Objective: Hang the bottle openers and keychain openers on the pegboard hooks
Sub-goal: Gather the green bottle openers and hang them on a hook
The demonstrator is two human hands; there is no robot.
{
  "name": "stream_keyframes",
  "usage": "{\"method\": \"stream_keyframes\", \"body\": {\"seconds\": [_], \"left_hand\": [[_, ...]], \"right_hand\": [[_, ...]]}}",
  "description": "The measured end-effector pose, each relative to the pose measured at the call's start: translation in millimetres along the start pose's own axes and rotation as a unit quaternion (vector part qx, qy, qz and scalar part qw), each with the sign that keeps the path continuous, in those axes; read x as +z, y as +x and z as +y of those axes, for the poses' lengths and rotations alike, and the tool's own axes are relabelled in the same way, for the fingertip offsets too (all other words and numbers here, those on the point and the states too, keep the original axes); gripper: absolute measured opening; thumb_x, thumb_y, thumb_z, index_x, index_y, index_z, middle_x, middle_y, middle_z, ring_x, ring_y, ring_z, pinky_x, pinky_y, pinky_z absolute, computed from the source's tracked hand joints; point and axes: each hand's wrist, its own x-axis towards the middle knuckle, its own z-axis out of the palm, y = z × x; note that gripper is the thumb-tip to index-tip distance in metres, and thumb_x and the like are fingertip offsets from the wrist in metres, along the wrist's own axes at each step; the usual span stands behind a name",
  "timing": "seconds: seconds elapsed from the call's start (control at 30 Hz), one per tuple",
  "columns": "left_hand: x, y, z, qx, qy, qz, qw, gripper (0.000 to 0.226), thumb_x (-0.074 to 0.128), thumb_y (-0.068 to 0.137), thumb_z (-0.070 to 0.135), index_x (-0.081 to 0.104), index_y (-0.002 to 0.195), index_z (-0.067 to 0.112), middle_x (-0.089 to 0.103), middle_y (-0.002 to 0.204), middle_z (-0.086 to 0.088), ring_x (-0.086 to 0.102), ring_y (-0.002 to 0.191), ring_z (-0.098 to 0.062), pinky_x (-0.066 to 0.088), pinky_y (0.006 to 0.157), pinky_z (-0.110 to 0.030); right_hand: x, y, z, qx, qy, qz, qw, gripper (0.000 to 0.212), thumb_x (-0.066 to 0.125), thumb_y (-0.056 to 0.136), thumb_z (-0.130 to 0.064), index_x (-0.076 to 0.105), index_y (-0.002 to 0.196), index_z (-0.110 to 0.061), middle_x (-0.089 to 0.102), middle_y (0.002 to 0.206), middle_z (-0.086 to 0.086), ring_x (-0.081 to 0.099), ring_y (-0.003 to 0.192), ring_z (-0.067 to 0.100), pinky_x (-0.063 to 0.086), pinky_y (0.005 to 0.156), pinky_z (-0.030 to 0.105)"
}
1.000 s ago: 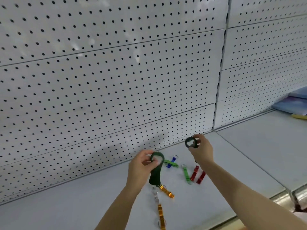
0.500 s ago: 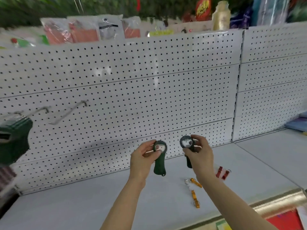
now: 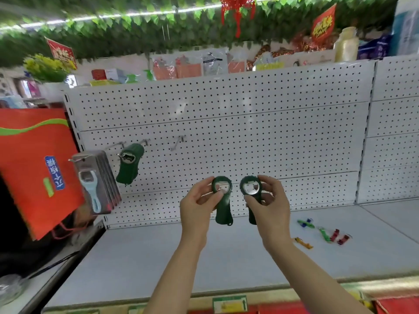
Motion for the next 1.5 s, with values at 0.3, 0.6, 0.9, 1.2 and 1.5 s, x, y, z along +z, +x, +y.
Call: {"method": "stream_keyframes", "body": {"seconds": [0.3, 0.6, 0.9, 1.2, 1.5], "left_hand": [[-94.4, 29.6, 52.5, 0.061, -0.007, 0.026, 0.998, 0.039, 0.074, 0.083, -0.002, 0.072, 0.113, 0.023, 0.076, 0.101, -0.001, 0.07, 0.091, -0.008, 0.057, 0.078, -0.022], [-193.8, 87.2, 80.1, 0.097, -0.008, 0.045, 0.994, 0.039, 0.072, 0.084, -0.003, 0.071, 0.116, 0.02, 0.076, 0.103, 0.001, 0.068, 0.093, -0.009, 0.056, 0.078, -0.023], [-214.4, 130.4, 73.6, 0.075, 0.029, 0.048, 0.996, 0.039, 0.076, 0.082, 0.001, 0.073, 0.114, 0.023, 0.076, 0.097, 0.007, 0.07, 0.092, -0.006, 0.058, 0.092, -0.036], [-208.0, 152.6, 55.9, 0.079, 0.088, 0.048, 0.992, 0.037, 0.076, 0.081, 0.003, 0.073, 0.11, 0.027, 0.074, 0.1, 0.002, 0.068, 0.097, -0.014, 0.057, 0.092, -0.041], [-220.8, 156.6, 62.0, 0.162, 0.238, 0.023, 0.957, 0.047, 0.077, 0.082, 0.005, 0.068, 0.122, 0.029, 0.061, 0.114, 0.011, 0.063, 0.1, -0.005, 0.055, 0.082, -0.017]], "right_hand": [[98.6, -32.7, -28.7, -0.021, 0.035, -0.046, 0.998, 0.045, 0.069, 0.08, 0.0, 0.058, 0.109, -0.032, 0.065, 0.099, -0.008, 0.06, 0.069, 0.015, 0.049, 0.048, 0.022], [203.0, -59.6, -24.2, -0.026, 0.062, -0.038, 0.997, 0.047, 0.069, 0.078, 0.002, 0.059, 0.109, -0.032, 0.066, 0.102, -0.006, 0.061, 0.07, 0.017, 0.051, 0.05, 0.023], [250.2, -67.3, -30.8, -0.038, 0.05, -0.048, 0.997, 0.047, 0.07, 0.078, 0.002, 0.059, 0.107, -0.033, 0.067, 0.094, -0.011, 0.063, 0.068, 0.022, 0.053, 0.052, 0.024], [266.9, -53.0, -32.5, -0.049, 0.042, -0.059, 0.996, 0.047, 0.069, 0.077, 0.002, 0.058, 0.104, -0.035, 0.067, 0.098, -0.006, 0.066, 0.078, 0.031, 0.053, 0.05, 0.027], [286.4, -43.0, -24.2, -0.043, 0.038, -0.065, 0.996, 0.046, 0.071, 0.074, 0.001, 0.055, 0.1, -0.032, 0.067, 0.095, -0.008, 0.067, 0.077, 0.02, 0.053, 0.056, 0.025]]}}
